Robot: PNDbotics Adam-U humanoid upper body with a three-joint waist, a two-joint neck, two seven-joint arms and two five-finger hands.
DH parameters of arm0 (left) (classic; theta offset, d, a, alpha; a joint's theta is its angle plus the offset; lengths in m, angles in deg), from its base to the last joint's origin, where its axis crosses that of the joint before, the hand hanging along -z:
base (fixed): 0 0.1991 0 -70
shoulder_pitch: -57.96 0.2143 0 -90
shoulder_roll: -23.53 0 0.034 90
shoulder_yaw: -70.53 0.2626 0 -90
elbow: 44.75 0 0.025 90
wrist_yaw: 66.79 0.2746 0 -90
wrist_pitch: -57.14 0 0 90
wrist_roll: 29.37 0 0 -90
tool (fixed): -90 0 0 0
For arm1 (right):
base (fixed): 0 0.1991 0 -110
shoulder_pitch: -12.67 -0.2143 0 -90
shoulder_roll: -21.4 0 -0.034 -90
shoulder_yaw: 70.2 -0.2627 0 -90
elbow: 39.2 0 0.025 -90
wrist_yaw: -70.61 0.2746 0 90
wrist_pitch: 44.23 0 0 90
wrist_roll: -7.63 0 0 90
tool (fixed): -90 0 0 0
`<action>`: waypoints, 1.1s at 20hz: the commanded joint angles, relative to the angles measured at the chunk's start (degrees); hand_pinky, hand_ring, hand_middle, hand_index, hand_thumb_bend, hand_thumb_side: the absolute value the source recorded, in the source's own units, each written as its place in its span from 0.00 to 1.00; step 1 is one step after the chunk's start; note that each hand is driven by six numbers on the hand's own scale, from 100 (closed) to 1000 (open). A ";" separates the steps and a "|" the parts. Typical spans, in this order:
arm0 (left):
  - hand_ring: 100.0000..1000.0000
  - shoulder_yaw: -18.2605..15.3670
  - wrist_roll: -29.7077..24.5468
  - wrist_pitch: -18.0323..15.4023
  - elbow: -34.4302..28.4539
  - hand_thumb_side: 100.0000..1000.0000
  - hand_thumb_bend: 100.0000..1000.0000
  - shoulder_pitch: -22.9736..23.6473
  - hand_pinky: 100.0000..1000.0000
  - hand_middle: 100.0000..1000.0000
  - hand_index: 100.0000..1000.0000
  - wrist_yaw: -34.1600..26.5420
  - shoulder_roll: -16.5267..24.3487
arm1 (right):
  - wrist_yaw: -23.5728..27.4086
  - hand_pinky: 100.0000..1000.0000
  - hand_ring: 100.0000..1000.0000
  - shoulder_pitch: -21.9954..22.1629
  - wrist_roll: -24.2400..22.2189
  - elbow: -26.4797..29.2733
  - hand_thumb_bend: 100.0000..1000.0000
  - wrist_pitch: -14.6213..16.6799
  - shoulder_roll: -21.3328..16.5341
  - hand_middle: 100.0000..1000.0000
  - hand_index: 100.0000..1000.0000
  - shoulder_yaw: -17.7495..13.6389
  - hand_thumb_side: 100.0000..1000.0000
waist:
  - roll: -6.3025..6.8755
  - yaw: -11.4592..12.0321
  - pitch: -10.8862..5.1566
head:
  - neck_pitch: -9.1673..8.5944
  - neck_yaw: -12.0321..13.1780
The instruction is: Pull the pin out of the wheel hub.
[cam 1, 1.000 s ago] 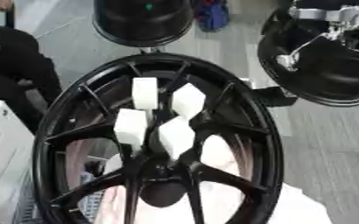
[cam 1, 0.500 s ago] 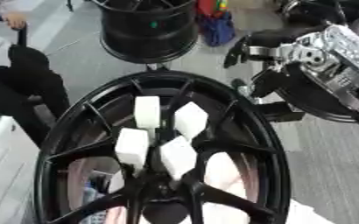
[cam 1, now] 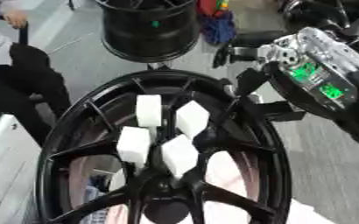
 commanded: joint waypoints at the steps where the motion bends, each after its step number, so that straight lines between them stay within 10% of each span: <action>1: 0.60 -0.24 -0.27 -0.03 -0.94 0.26 0.00 -0.70 0.84 0.67 0.74 -0.08 1.50 | -1.51 1.00 0.83 -1.40 -0.53 -1.29 0.00 0.24 0.17 0.78 0.82 -0.41 0.22 | 0.17 -0.10 -1.54 | 0.67 -0.65; 22: 0.60 -1.59 1.24 1.14 -0.94 0.22 0.00 2.14 0.84 0.67 0.74 -1.45 6.70 | 3.95 1.00 0.87 -0.84 -7.08 12.25 0.00 5.45 3.63 0.82 0.86 0.08 0.27 | 0.30 -0.85 -5.10 | 5.20 -4.21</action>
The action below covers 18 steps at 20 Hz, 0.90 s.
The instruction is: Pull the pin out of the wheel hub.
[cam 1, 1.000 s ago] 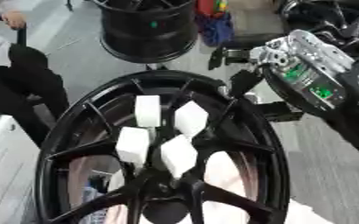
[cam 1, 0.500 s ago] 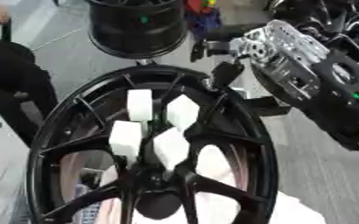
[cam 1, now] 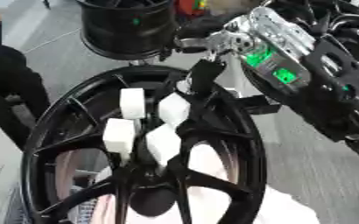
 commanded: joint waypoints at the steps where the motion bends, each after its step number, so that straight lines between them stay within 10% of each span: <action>1: 0.60 -1.36 0.86 1.03 -0.94 0.22 0.00 0.74 0.84 0.67 0.74 -0.74 3.83 | 2.01 1.00 0.87 -0.16 -0.41 2.73 0.00 0.45 -0.13 0.83 0.86 -0.65 0.28 | 0.79 -0.44 -1.46 | 1.05 0.49; 18: 0.59 -2.50 2.55 4.32 -0.94 0.27 0.00 3.53 0.84 0.67 0.74 -1.26 5.99 | 4.56 1.00 0.90 2.96 -0.42 5.24 0.00 2.27 0.45 0.86 0.89 0.23 0.29 | 0.43 -3.27 -1.45 | 1.07 4.92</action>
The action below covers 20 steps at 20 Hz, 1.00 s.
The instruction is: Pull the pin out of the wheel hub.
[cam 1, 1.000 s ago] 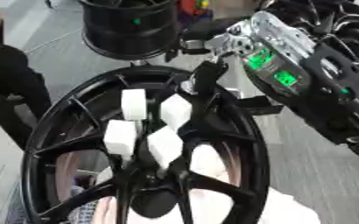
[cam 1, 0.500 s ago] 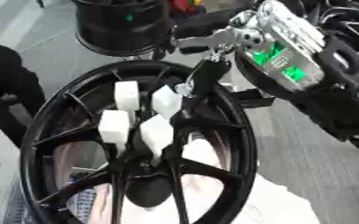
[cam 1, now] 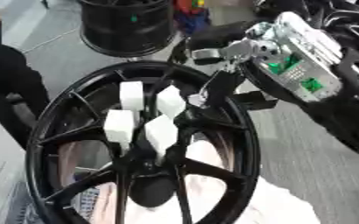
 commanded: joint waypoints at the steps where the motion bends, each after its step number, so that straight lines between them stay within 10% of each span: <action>1: 0.59 -0.96 0.08 0.24 -0.93 0.28 0.00 -0.25 0.84 0.67 0.74 -0.12 1.91 | 0.22 1.00 0.90 -0.86 -0.12 1.12 0.00 0.78 -0.28 0.86 0.89 -0.63 0.28 | 0.31 0.18 -0.37 | -0.34 0.41; 20: 0.58 -1.31 0.84 1.37 -0.93 0.34 0.00 -0.06 0.85 0.66 0.73 -0.08 0.66 | -2.31 1.00 0.92 -1.39 -0.12 1.55 0.11 4.11 -0.17 0.88 0.91 -1.74 0.38 | -0.82 0.35 3.43 | -1.68 0.60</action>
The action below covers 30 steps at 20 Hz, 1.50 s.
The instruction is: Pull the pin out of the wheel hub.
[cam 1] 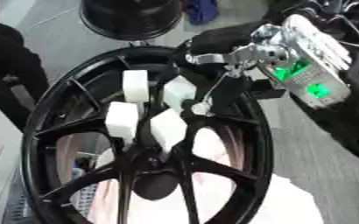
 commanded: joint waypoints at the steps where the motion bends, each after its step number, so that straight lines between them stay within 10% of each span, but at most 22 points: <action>1: 0.58 -1.06 0.17 0.24 -0.93 0.34 0.00 -0.20 0.85 0.66 0.73 -0.07 1.13 | -0.19 1.00 0.92 -1.28 0.06 0.16 0.13 0.43 -1.10 0.88 0.91 -0.76 0.40 | 0.41 0.04 -0.60 | -1.16 0.14; 26: 0.57 -1.06 0.17 0.66 -0.93 0.37 0.00 -0.53 0.86 0.66 0.72 -0.24 0.50 | 2.73 1.00 0.87 -1.89 0.06 -0.69 0.00 1.04 -1.64 0.83 0.87 0.17 0.34 | 0.18 0.03 1.96 | -3.33 -0.15; 30: 0.57 -1.11 0.27 0.93 -0.93 0.39 0.00 -0.55 0.86 0.66 0.72 -0.33 0.36 | 4.76 0.97 0.82 -1.90 2.08 0.36 0.00 0.35 -1.39 0.62 0.72 -0.34 0.24 | 0.00 0.18 2.06 | -3.64 -0.39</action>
